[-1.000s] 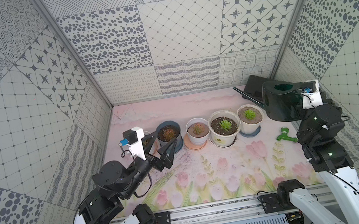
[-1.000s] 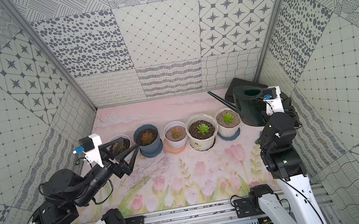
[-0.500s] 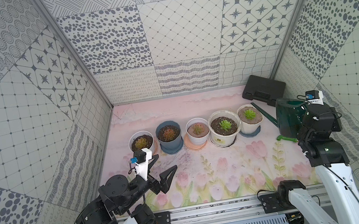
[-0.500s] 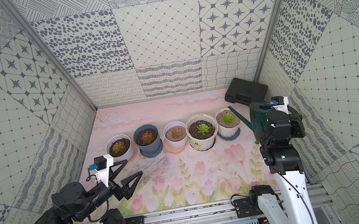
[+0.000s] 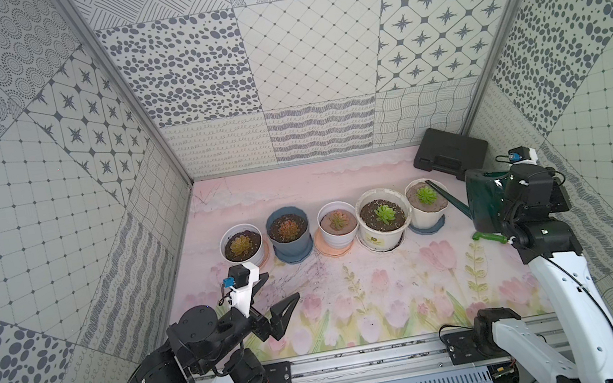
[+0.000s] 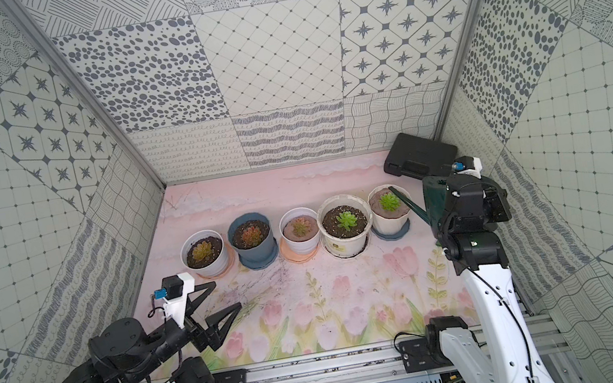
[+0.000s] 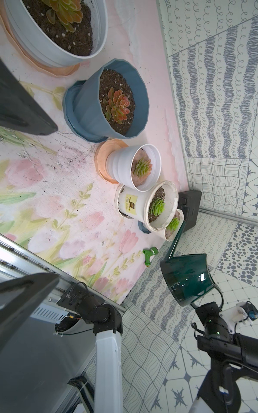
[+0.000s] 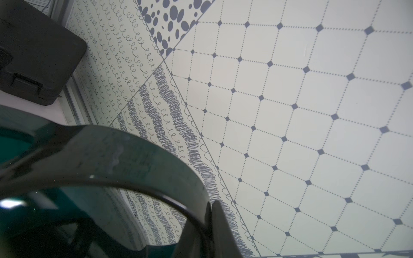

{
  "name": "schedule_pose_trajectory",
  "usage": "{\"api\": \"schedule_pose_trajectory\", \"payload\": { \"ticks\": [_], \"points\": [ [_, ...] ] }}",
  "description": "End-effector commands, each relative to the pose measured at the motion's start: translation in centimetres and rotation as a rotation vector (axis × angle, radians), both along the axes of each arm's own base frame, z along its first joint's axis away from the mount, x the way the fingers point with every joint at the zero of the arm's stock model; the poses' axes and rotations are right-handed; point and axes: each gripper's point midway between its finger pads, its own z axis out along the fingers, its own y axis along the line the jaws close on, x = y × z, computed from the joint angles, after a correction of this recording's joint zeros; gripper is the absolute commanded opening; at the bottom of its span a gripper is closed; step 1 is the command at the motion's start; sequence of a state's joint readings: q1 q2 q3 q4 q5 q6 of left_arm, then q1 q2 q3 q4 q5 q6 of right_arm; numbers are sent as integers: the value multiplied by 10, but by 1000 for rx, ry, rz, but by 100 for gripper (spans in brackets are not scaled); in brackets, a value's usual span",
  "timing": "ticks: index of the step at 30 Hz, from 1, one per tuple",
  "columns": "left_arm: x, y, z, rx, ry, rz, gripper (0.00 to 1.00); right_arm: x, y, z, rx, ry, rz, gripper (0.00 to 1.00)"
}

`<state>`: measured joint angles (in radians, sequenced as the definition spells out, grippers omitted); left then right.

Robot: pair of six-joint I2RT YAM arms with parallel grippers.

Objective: Water the succulent around the soil edge
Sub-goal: Water the soil of the potted plant with water.

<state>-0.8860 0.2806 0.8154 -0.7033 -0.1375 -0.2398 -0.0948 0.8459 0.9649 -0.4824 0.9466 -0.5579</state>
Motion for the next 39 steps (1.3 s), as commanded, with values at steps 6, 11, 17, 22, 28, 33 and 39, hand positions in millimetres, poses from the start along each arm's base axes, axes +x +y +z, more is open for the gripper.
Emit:
{"api": "schedule_pose_trajectory", "payload": {
  "ticks": [6, 11, 17, 22, 28, 33, 39],
  "points": [
    [0, 0, -5, 29, 2, -5, 99, 9, 10, 44, -59, -124, 34, 0],
    [1, 0, -6, 34, 7, -3, 99, 16, 17, 50, -69, -112, 67, 0],
    [2, 0, -7, 38, 10, 2, 99, 22, 24, 53, -80, -97, 97, 0],
    [3, 0, -8, 40, 12, 6, 99, 21, 31, 59, -99, -87, 129, 0],
    [3, -1, -8, 39, 15, 3, 99, 17, 37, 62, -129, -61, 154, 0],
    [3, 0, -8, 38, 17, 5, 99, 12, 40, 63, -145, -47, 171, 0],
    [3, 0, -7, 36, 16, 4, 99, 1, 42, 61, -144, -35, 192, 0]
  ]
}}
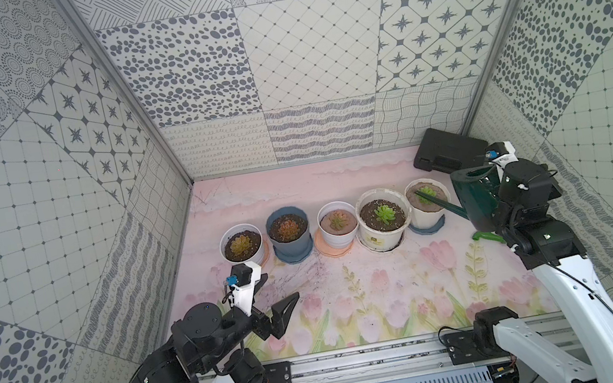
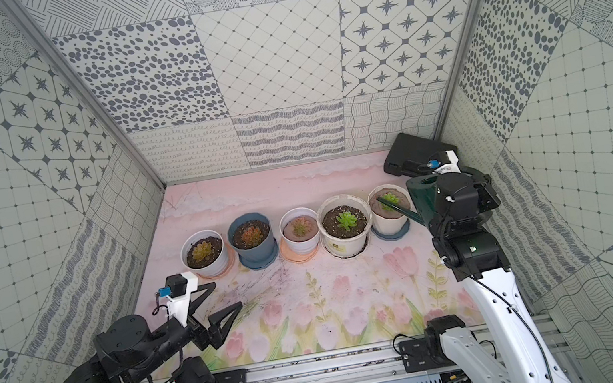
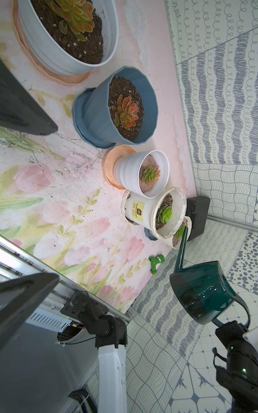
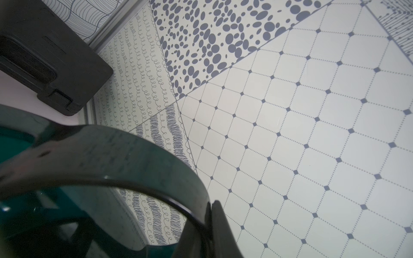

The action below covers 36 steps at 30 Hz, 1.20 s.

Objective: Water the succulent around the soil edge
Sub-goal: Water the soil of the potted plant with water.

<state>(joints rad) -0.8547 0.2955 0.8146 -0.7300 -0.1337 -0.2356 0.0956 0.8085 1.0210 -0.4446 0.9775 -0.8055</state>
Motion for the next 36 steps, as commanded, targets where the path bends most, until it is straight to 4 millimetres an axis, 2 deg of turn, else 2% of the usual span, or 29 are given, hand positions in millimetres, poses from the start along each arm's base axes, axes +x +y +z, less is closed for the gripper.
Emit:
{"api": "schedule_pose_trajectory", "payload": {
  "ticks": [1, 10, 21, 28, 36],
  "points": [
    [-1, -3, 2, 2, -9, -22, 99, -14, 1, 22, 13, -103, 4, 0],
    [-2, -3, 2, -1, -10, -24, 99, -35, -1, 10, -41, -36, 0, 0],
    [-3, -4, 3, -6, -9, -32, 99, -51, -9, 12, -86, -1, -65, 0],
    [-4, -3, 4, -11, -12, -35, 99, -52, -11, 21, -112, 22, -83, 0],
    [-5, -3, 4, -11, -12, -35, 99, -44, -13, 31, -172, 79, -107, 0]
  ]
}}
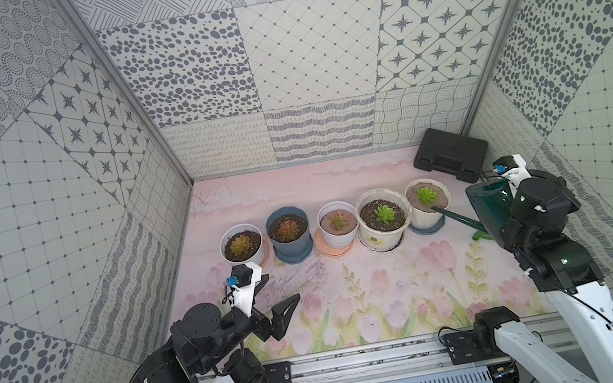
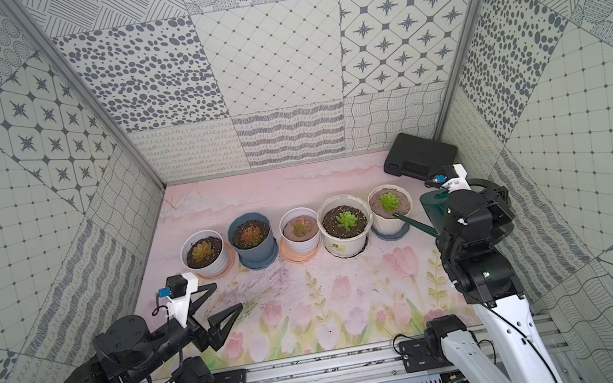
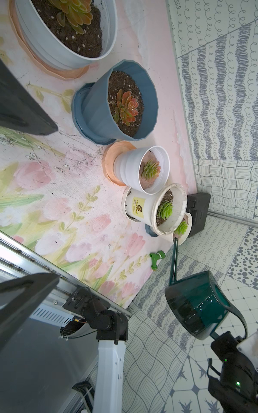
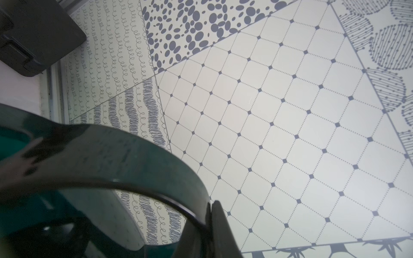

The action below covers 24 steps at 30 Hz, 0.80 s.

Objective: Water the succulent around the soil edge
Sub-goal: Water the soil of the potted plant with water.

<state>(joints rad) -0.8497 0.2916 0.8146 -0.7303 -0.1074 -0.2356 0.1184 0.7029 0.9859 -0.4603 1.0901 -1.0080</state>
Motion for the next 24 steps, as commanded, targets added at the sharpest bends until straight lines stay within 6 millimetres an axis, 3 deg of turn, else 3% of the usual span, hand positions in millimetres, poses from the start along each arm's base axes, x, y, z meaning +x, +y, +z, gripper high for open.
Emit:
{"api": "schedule_pose_trajectory", "payload": {
  "ticks": [1, 8, 24],
  "points": [
    [-2, -1, 3, -4, -16, -14, 99, -6, -4, 27, -39, -35, -43, 0],
    [-2, 0, 4, -6, -20, -15, 99, -3, -6, 47, -65, -56, -56, 0],
    [-1, 0, 3, -2, -21, -10, 99, 17, -9, 67, -103, -113, -82, 0]
  ]
}}
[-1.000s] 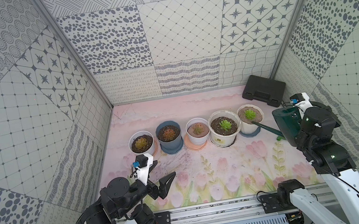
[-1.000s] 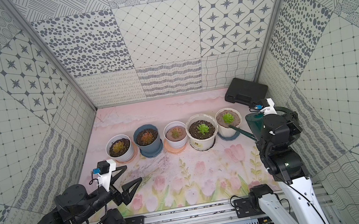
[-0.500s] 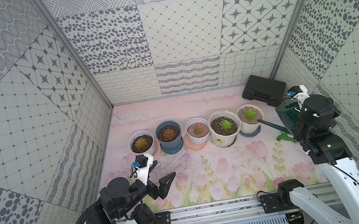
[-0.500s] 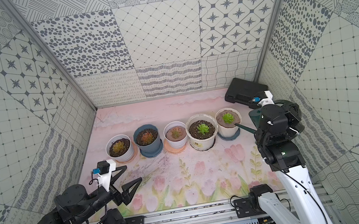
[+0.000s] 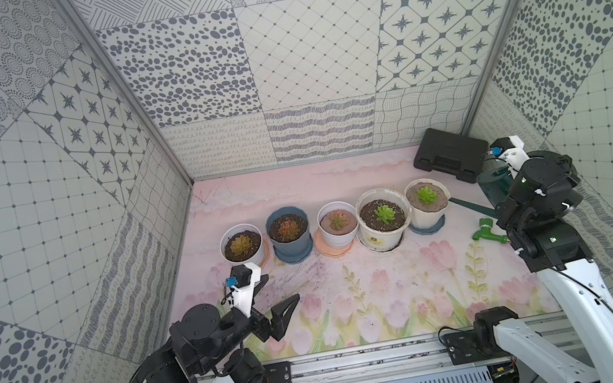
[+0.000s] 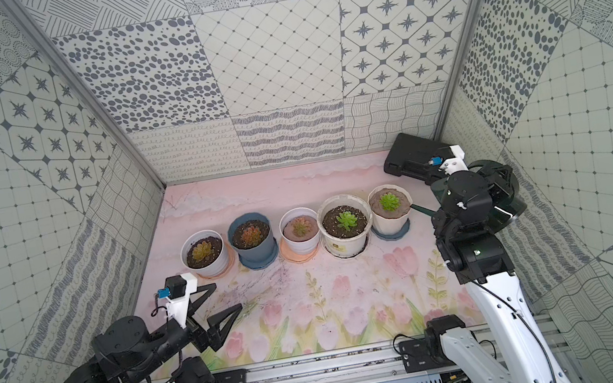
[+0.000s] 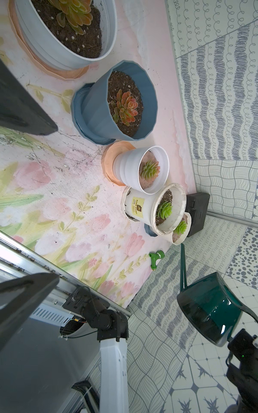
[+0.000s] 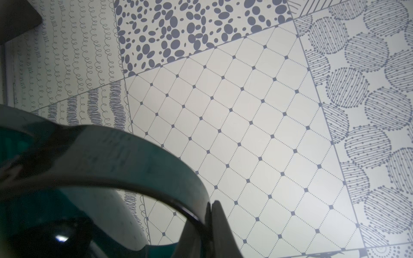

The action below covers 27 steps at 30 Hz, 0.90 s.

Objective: Water the succulent around the soil edge
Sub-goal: Water the soil of the potted plant with water.

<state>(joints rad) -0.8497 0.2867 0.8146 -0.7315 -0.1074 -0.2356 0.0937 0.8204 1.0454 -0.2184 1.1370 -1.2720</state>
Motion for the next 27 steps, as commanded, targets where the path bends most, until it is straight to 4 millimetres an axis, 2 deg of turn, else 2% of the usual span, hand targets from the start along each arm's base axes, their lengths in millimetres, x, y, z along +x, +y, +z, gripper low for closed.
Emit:
{"api": "schedule_pose_trajectory", "payload": {
  "ticks": [1, 8, 18, 27],
  "points": [
    [0, -1, 2, 2, -17, -8, 99, 0, -2, 28, 17, -150, -11, 0],
    [0, 0, 2, 6, -20, -3, 99, 20, -1, 24, 12, -137, -7, 0],
    [2, 0, 1, 16, -17, 0, 99, 45, 0, 34, 3, -159, 1, 0],
    [4, 0, -1, 27, -14, 9, 99, 72, 4, 24, 36, -156, 19, 0]
  ]
}}
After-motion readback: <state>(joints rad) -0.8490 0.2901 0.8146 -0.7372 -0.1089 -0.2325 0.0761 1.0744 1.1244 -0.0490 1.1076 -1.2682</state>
